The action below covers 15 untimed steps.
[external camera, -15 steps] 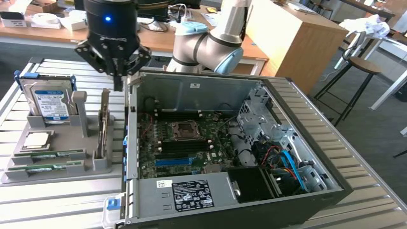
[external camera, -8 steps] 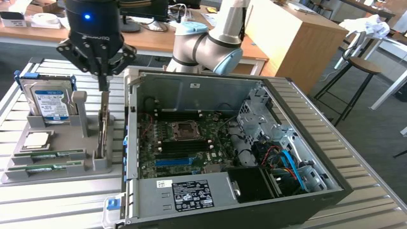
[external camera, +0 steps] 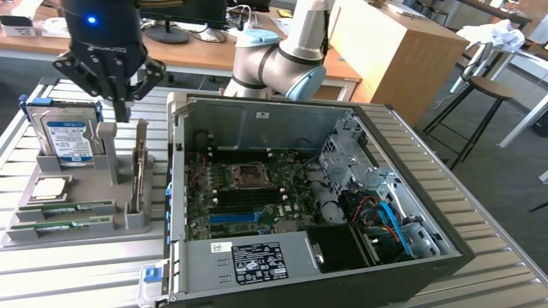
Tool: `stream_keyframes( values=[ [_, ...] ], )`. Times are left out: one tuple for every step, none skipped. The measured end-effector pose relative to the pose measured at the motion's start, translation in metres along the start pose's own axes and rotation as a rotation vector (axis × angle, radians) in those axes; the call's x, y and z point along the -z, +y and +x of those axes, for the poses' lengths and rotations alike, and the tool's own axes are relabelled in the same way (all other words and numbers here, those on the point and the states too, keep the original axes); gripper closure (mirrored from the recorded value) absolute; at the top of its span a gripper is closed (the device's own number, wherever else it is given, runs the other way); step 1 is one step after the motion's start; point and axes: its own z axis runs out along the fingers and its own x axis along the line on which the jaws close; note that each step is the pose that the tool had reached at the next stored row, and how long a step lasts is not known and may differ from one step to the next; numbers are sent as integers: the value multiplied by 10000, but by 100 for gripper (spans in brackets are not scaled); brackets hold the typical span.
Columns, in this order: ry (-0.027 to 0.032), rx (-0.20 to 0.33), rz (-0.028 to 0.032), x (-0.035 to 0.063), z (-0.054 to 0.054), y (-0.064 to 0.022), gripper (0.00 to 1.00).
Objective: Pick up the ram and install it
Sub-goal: 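Reach for the ram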
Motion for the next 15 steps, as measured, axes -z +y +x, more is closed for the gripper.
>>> stream_keyframes(
  values=[
    [1, 0, 0, 0, 30, -3, 90],
    [1, -1, 1, -1, 59, -5, 90],
    [0, -2, -1, -2, 90, -7, 90],
    [-1, -5, 0, -2, 122, -10, 90],
    [0, -6, 0, -2, 150, -12, 90],
    [0, -7, 0, -3, 177, -14, 90],
    [0, -8, 1, -3, 205, -16, 90],
    [1, -8, 0, -4, 230, -18, 90],
    [0, -8, 0, -4, 255, -21, 90],
    [0, -8, 0, -5, 279, -23, 90],
    [0, -9, 0, -7, 302, -24, 90],
    [0, -11, 0, -7, 322, -26, 90],
    [0, -12, 0, -8, 341, -27, 90],
    [0, -15, 0, -10, 359, -29, 90],
    [-1, -16, 0, -11, 377, -30, 90]
  ],
)
